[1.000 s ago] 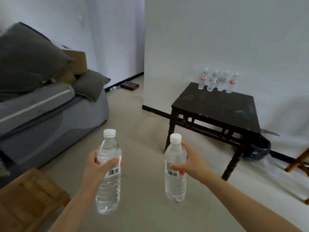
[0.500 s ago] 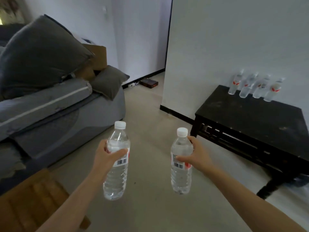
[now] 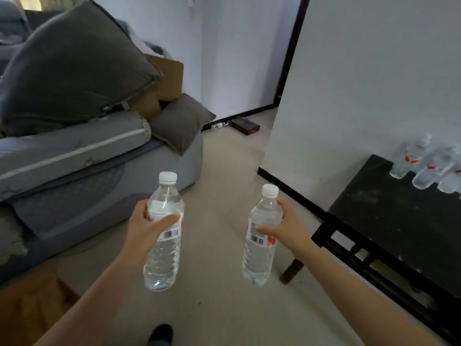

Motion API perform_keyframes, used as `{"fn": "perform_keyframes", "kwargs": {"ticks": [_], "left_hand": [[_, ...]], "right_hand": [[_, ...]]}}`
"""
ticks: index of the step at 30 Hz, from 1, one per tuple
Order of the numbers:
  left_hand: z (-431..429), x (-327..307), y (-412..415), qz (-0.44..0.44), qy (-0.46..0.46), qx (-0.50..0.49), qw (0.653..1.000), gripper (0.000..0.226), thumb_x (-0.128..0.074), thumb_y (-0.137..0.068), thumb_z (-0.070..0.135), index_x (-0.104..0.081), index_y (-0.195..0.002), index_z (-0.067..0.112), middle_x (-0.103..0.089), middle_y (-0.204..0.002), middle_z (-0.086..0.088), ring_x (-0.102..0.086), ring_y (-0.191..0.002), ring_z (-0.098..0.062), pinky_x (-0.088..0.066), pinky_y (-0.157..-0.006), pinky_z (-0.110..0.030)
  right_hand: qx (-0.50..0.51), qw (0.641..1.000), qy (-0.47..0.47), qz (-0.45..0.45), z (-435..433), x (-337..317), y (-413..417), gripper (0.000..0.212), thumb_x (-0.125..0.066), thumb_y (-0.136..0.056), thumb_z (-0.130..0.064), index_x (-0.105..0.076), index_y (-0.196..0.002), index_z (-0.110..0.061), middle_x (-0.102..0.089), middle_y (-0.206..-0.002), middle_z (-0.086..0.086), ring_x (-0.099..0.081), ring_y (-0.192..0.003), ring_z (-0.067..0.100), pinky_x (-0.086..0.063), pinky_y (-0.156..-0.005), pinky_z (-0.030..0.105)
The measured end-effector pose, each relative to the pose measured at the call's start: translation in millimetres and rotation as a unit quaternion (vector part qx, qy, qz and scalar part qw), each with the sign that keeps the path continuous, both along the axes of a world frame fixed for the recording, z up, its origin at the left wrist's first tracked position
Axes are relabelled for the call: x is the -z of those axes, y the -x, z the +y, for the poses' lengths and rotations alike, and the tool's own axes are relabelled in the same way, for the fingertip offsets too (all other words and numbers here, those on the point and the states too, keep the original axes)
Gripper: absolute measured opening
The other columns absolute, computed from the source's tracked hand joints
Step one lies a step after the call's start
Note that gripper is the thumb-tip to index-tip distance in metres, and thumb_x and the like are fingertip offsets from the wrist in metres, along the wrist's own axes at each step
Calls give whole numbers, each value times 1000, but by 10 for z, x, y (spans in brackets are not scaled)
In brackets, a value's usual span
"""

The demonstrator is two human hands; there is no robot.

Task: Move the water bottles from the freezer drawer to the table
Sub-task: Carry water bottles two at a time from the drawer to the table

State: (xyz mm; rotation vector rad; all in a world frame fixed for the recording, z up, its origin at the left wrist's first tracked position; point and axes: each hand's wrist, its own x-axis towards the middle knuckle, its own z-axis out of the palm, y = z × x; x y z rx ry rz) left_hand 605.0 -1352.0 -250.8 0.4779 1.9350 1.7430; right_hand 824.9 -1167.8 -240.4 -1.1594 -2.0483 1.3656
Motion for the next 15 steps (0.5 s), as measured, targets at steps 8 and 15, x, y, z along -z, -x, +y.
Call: {"fn": "perform_keyframes", "kwargs": {"ticks": [8,15], "left_hand": [[1049,27,1389,16,-2,53,998,40,-76,-68,7,-52,-99,15,-63,-96,-14,-65,-87,-33,-54,-80,-49],[2271,-48,2388,29,2,129,991,42,-76,-70,9,-50,-102,15,-59,-91,-7,-61,-84,-27,-49,-66,-32]], "right_hand": [[83,996,2,26,860,94,1189,62,-79,-63,-7,-43,-110,-28,-59,-101,-5,-60,-92,13,-52,-77,31],[210,977,-26,18,1557,7,1776,70,-81,-64,-15,-41,-120,-27,-56,-107,-7,-57,-104,20,-50,-89,41]]}}
